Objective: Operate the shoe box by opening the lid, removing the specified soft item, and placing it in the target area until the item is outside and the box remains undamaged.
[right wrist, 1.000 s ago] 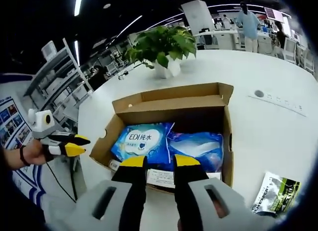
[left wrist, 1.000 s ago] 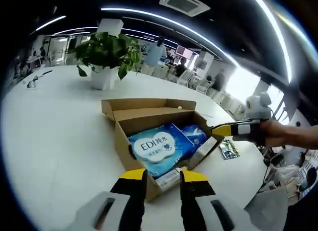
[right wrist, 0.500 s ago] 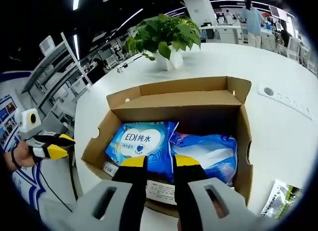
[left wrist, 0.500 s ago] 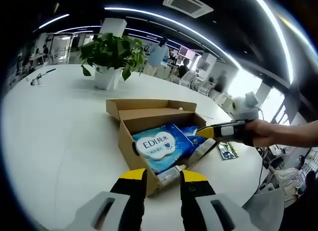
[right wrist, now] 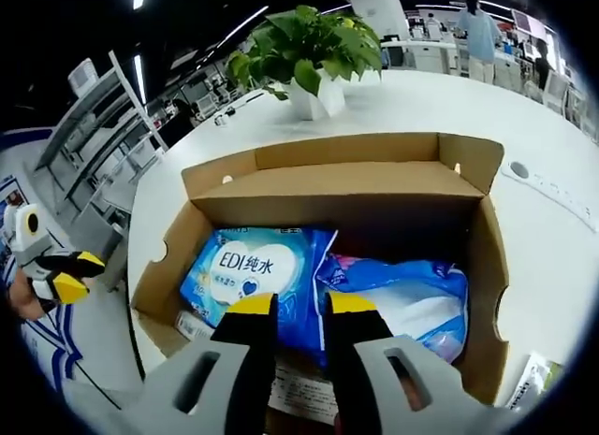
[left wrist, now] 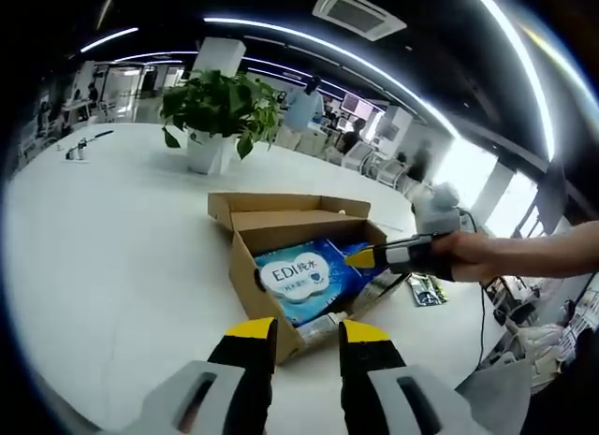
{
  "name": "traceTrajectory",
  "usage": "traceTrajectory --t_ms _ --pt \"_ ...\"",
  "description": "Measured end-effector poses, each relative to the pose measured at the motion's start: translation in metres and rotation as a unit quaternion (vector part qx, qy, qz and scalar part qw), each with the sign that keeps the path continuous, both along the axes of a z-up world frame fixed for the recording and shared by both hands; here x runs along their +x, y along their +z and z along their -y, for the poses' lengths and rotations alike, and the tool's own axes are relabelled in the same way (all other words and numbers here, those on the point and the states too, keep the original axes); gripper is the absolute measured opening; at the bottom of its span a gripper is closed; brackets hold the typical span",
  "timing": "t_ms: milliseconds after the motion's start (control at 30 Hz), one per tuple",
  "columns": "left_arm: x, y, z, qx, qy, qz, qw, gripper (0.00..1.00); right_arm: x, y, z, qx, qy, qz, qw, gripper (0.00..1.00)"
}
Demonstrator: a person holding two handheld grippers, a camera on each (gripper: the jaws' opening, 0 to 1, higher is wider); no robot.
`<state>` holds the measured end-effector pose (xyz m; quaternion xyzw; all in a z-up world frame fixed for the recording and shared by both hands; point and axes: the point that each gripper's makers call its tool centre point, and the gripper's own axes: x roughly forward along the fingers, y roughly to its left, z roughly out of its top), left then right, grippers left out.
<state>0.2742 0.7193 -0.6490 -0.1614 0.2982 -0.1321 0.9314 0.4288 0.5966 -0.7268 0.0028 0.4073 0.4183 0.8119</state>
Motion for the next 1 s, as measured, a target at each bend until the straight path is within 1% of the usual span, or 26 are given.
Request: traceTrajectory --t_ms 100,200,400,500,700,800,833,933,1000 --pt "-0.001 -0.001 -0.003 0.001 0.002 -0.001 1.0000 0.26 0.000 -0.004 -0.004 -0.005 0.005 -0.001 1.0000 0.16" --pt "-0.004 0.000 -0.004 0.001 0.003 -0.002 1.0000 0.26 0.002 -0.004 -0.008 0.000 0.003 -0.006 1.0000 0.14" --pt "-0.007 -0.004 -0.009 -0.001 0.006 -0.004 1.0000 0.26 0.003 -0.005 -0.008 -0.003 0.008 -0.003 1.0000 0.09" --pt "-0.007 -0.004 -0.012 -0.003 0.011 -0.002 0.9999 0.26 0.007 -0.009 -0.008 -0.007 0.005 -0.007 0.9999 0.07" --pt "-0.008 -0.006 -0.016 -0.004 0.015 -0.002 0.9999 0.26 0.013 -0.018 -0.011 -0.019 0.009 -0.010 0.9997 0.05" --pt "-0.009 -0.006 -0.017 -0.004 0.016 -0.003 0.9999 0.26 0.011 -0.016 -0.009 -0.028 0.004 -0.007 0.9996 0.03" --pt "-0.009 -0.006 -0.017 -0.005 0.017 -0.003 0.9998 0.26 0.010 -0.016 -0.009 -0.028 0.002 -0.011 0.9995 0.02" --pt "-0.008 -0.007 -0.016 -0.006 0.015 -0.003 0.9999 0.26 0.007 -0.011 -0.009 -0.033 0.008 0.002 0.9994 0.01" --pt "-0.005 -0.010 -0.015 -0.005 0.012 -0.006 0.9999 0.25 0.005 -0.008 -0.009 -0.032 0.004 0.003 0.9995 0.00"
